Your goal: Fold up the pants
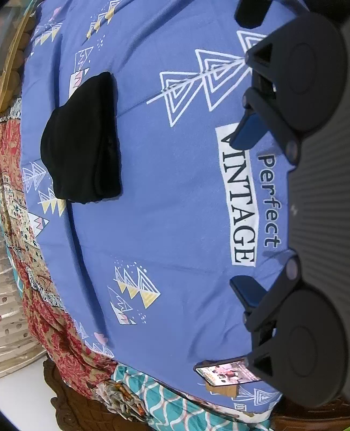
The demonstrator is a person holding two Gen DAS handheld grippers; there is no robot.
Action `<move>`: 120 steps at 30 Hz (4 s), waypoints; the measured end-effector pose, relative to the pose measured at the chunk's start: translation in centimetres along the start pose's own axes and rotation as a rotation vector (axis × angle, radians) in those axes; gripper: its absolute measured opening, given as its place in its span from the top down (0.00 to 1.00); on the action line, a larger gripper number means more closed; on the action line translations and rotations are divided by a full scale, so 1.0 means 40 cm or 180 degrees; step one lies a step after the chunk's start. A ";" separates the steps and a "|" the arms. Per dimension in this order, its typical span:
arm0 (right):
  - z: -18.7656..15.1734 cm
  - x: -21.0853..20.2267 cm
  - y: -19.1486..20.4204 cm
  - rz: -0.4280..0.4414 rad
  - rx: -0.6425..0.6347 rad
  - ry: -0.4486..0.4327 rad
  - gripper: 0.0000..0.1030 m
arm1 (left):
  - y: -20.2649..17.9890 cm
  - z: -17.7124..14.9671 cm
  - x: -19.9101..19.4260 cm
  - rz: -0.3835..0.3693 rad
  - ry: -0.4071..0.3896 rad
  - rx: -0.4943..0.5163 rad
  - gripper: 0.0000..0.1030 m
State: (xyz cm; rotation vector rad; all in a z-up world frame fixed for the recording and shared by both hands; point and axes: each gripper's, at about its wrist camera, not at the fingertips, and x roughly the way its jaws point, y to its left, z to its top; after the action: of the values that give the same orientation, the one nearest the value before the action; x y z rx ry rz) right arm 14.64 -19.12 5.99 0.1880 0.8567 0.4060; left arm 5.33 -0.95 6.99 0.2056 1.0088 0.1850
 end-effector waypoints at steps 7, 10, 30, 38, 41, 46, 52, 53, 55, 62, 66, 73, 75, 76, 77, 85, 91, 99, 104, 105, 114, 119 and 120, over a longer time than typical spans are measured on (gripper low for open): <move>-0.002 -0.004 -0.003 -0.0030 0.0028 0.0002 0.00 | -0.005 0.007 0.000 -0.0033 0.0003 -0.0031 0.00; -0.003 -0.006 -0.003 -0.0029 0.0028 -0.0014 0.00 | -0.006 0.007 -0.005 -0.0045 -0.0023 -0.0048 0.00; -0.007 -0.005 -0.014 0.0023 0.0109 -0.0013 0.00 | -0.005 0.003 -0.009 0.0002 -0.0009 -0.0084 0.00; -0.009 -0.007 -0.013 0.0033 0.0104 -0.0027 0.00 | -0.019 -0.002 -0.001 0.0044 0.0032 0.0006 0.00; -0.008 -0.007 -0.013 0.0042 0.0094 -0.0033 0.00 | -0.017 -0.002 0.000 0.0050 0.0043 -0.0002 0.00; -0.008 -0.004 -0.017 0.0046 0.0119 -0.0013 0.00 | -0.022 -0.004 0.001 0.0096 0.0044 0.0033 0.00; -0.008 -0.005 -0.015 0.0058 0.0108 -0.0018 0.00 | -0.027 -0.005 0.002 0.0176 0.0016 0.0086 0.00; -0.008 -0.004 -0.016 0.0060 0.0110 -0.0019 0.00 | -0.026 -0.004 0.002 0.0178 0.0016 0.0075 0.00; -0.008 -0.003 -0.017 0.0055 0.0119 -0.0019 0.00 | -0.025 -0.004 0.003 0.0189 0.0019 0.0069 0.00; -0.011 -0.002 -0.005 0.0093 0.0042 -0.0007 0.00 | -0.021 -0.002 0.003 0.0200 0.0013 0.0054 0.00; -0.010 -0.003 -0.007 0.0093 0.0052 -0.0008 0.00 | -0.019 -0.003 0.003 0.0201 0.0012 0.0057 0.00; -0.006 -0.007 -0.007 0.0061 0.0051 -0.0034 0.00 | -0.019 0.000 -0.002 0.0188 -0.0003 0.0057 0.00; -0.003 -0.012 -0.011 0.0035 0.0069 -0.0070 0.00 | -0.017 0.002 -0.002 0.0193 -0.0006 0.0045 0.00; -0.003 -0.013 -0.012 0.0025 0.0079 -0.0084 0.00 | -0.015 0.003 -0.002 0.0194 -0.0003 0.0032 0.00; -0.004 -0.014 -0.014 0.0023 0.0085 -0.0094 0.00 | -0.013 0.004 -0.002 0.0195 -0.0003 0.0021 0.00; -0.006 -0.016 -0.019 0.0029 0.0133 -0.0112 0.00 | -0.009 0.005 0.002 0.0235 0.0016 -0.0038 0.00; -0.006 -0.026 -0.021 0.0023 0.0151 -0.0190 0.00 | -0.009 0.005 -0.001 0.0256 -0.0005 -0.0044 0.00; -0.005 -0.027 -0.025 0.0023 0.0169 -0.0196 0.00 | -0.010 0.002 -0.004 0.0249 -0.0011 -0.0045 0.00; -0.006 -0.029 -0.022 0.0028 0.0164 -0.0200 0.00 | -0.011 0.001 -0.008 0.0253 -0.0023 -0.0039 0.00; -0.006 -0.030 -0.021 0.0026 0.0164 -0.0206 0.00 | -0.013 0.000 -0.009 0.0257 -0.0031 -0.0029 0.00; -0.006 -0.040 -0.026 0.0005 0.0182 -0.0282 0.00 | -0.009 0.003 -0.012 0.0275 -0.0056 -0.0003 0.00; -0.002 -0.041 -0.028 -0.0011 0.0193 -0.0321 0.00 | -0.005 0.007 -0.014 0.0274 -0.0075 0.0001 0.00; -0.003 -0.043 -0.026 -0.0010 0.0190 -0.0338 0.00 | -0.006 0.007 -0.014 0.0277 -0.0081 -0.0003 0.00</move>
State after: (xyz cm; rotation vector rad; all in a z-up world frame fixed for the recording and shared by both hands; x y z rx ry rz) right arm 13.84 -20.79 6.76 0.2611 0.7650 0.3646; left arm 5.30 -1.35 7.53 0.2507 0.9750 0.2616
